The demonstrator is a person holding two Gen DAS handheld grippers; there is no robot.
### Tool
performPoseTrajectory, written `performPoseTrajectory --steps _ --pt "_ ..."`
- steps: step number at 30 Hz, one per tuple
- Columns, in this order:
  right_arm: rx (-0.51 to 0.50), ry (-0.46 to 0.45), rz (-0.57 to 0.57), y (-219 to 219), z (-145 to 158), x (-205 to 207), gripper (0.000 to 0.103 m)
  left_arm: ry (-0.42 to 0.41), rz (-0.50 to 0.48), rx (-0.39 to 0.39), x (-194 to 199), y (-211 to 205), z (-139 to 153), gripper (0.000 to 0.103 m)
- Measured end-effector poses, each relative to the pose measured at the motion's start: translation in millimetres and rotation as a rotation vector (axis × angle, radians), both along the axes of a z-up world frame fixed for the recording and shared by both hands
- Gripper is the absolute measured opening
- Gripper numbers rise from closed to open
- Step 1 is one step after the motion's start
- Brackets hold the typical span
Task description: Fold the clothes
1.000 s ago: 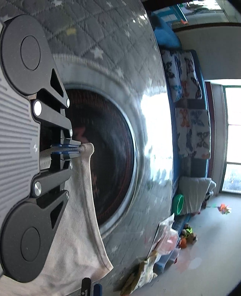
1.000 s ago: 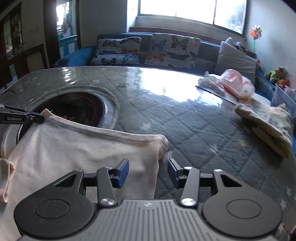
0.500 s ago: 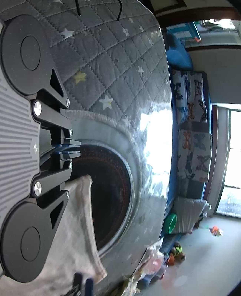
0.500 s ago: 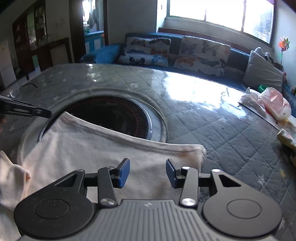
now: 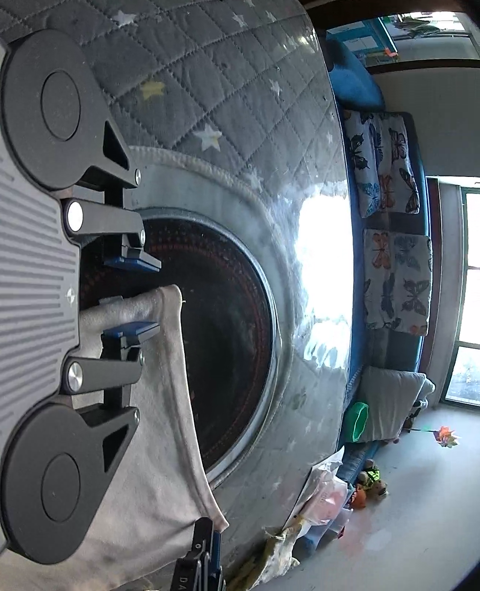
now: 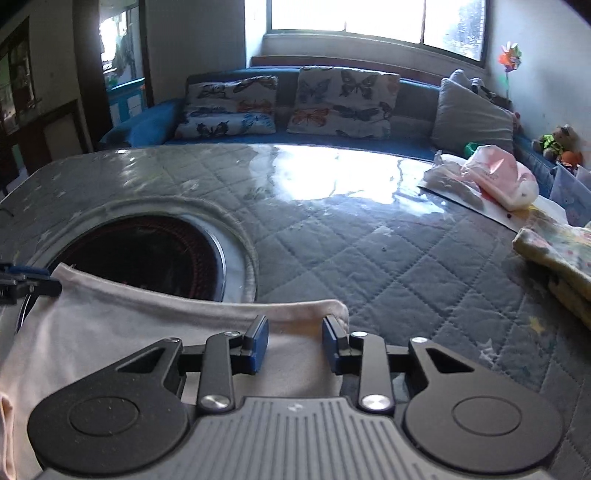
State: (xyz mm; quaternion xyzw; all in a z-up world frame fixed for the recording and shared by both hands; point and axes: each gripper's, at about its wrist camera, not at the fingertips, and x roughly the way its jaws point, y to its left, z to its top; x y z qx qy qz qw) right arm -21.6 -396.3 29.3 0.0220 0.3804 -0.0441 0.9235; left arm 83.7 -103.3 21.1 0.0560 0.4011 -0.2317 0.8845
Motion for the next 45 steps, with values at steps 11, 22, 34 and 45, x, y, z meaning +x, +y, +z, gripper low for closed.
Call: performPoseTrajectory --steps 11,22,34,45 --pt "0.002 0.01 0.133 19 9 -34 0.038 -0.067 -0.036 0.048 -17 -2 5 0.023" --pt "0.023 0.048 0.254 43 13 -106 0.044 -0.136 -0.251 -0.013 -135 29 32 0.044" --pt "0.067 0.027 0.243 64 2 -160 0.055 -0.196 -0.347 0.068 -205 2 9 0.044" --pt "0.127 -0.023 0.181 64 -3 -177 0.064 -0.216 -0.265 0.044 -204 7 -1 0.009"
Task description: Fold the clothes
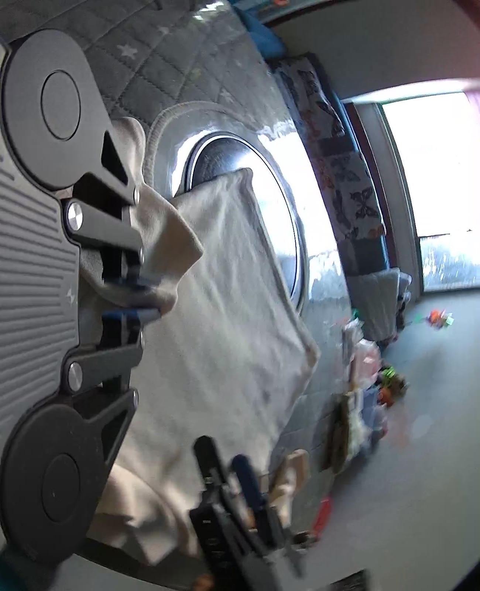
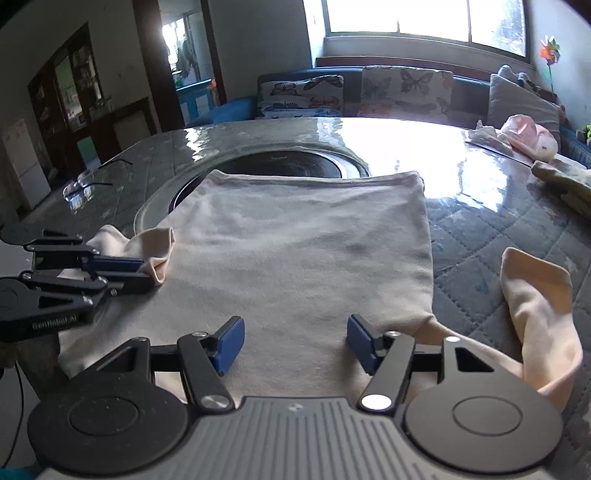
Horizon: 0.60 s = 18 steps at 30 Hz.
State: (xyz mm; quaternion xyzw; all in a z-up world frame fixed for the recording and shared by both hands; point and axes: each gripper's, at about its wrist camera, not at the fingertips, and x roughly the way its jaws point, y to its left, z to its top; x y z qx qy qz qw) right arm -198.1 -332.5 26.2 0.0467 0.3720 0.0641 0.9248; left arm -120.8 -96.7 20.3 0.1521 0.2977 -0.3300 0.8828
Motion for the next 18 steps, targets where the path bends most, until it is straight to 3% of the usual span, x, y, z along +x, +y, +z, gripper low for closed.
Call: performPoseTrajectory --steps 8,13,18 --pt "-0.005 -0.002 -0.001 2 -1 -1 0.065 -0.02 0.239 -0.158 6 64 30 0.008" --pt "-0.015 0.001 0.0 4 -1 0 0.067 -0.024 0.424 -0.205 11 122 37 0.008" --pt "-0.025 0.009 0.005 6 0 2 0.068 -0.03 0.61 -0.195 11 180 32 0.007"
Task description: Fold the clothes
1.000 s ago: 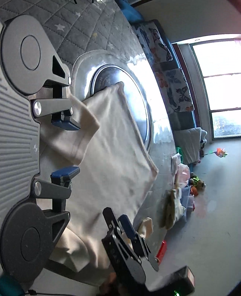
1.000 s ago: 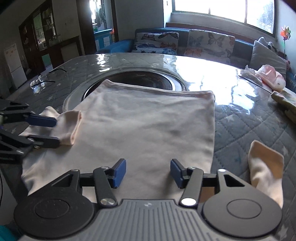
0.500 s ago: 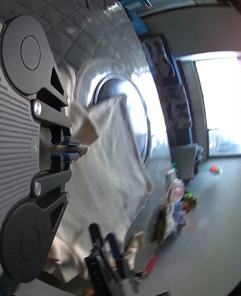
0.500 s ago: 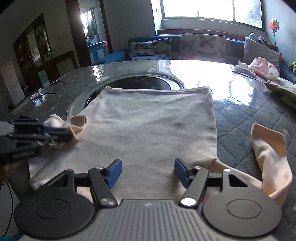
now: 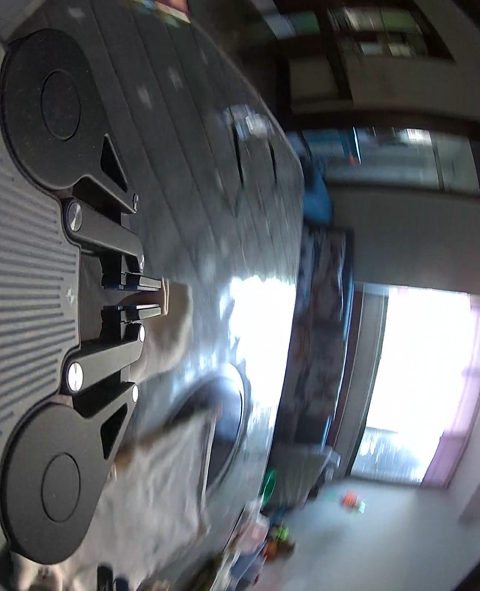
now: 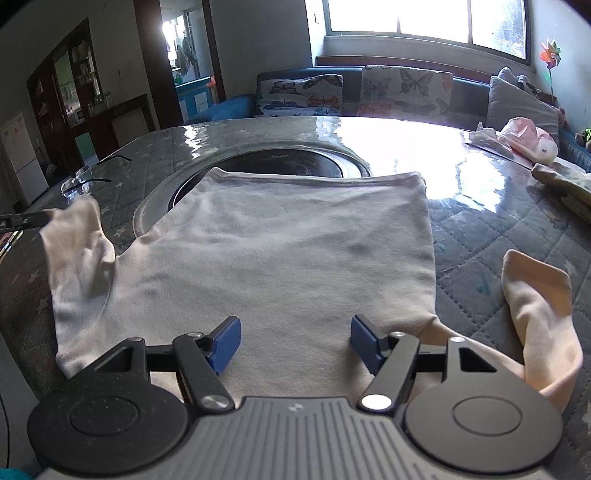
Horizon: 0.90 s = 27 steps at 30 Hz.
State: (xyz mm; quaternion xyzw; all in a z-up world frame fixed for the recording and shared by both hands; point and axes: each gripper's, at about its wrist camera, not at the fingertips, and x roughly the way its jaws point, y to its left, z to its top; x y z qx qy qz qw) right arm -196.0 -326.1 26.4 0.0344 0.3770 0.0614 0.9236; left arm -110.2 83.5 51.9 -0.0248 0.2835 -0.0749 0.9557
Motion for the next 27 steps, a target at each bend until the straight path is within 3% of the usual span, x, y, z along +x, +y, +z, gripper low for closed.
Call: performPoseTrajectory --steps 7,12,14,16,19,24,27 --pt "-0.009 -0.008 0.061 19 10 2 0.068 0.055 0.117 0.023 -9 45 -18 0.007" --pt "-0.015 -0.034 0.249 62 20 -1 0.061 0.074 0.075 0.023 -11 40 -21 0.009" --pt "-0.023 -0.04 0.339 86 23 -1 0.06 0.07 0.058 0.011 -7 35 -17 0.016" --pt "-0.036 -0.038 0.421 109 24 -2 0.056 0.066 0.052 0.023 -2 28 -16 0.034" --pt "-0.062 -0.034 0.527 136 22 -2 0.052 0.085 0.065 0.058 10 21 -21 0.044" --pt "-0.111 -0.035 0.656 177 13 -2 0.044 0.128 0.038 0.048 19 19 -33 0.041" --pt "-0.109 -0.037 0.681 192 9 1 0.039 0.113 0.022 0.051 17 16 -35 0.027"
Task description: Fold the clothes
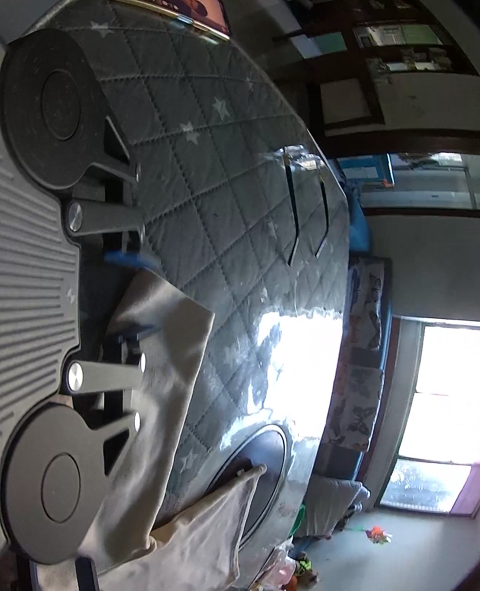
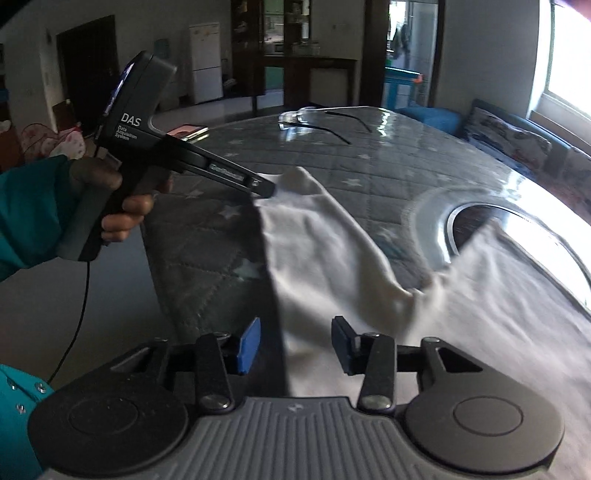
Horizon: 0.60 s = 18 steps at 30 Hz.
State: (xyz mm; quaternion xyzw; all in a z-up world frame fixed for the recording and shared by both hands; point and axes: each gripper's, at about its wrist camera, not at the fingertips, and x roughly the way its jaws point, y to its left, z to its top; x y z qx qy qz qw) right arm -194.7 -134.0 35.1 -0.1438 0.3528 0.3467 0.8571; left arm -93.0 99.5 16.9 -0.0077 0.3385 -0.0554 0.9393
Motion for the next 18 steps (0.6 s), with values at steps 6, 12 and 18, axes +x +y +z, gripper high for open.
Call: performPoseTrajectory --steps 6,12,18 --pt "-0.028 -0.035 -0.009 14 -7 3 0.009 -0.01 0.014 -0.025 -4 4 -1 0.011" --pt "0.014 -0.012 0.027 14 -5 0 0.003 -0.038 0.087 -0.032 -20 17 7 0.01" --pt "0.042 -0.013 0.112 32 -14 -13 0.001 -0.012 0.13 -0.035 -24 30 1 0.01"
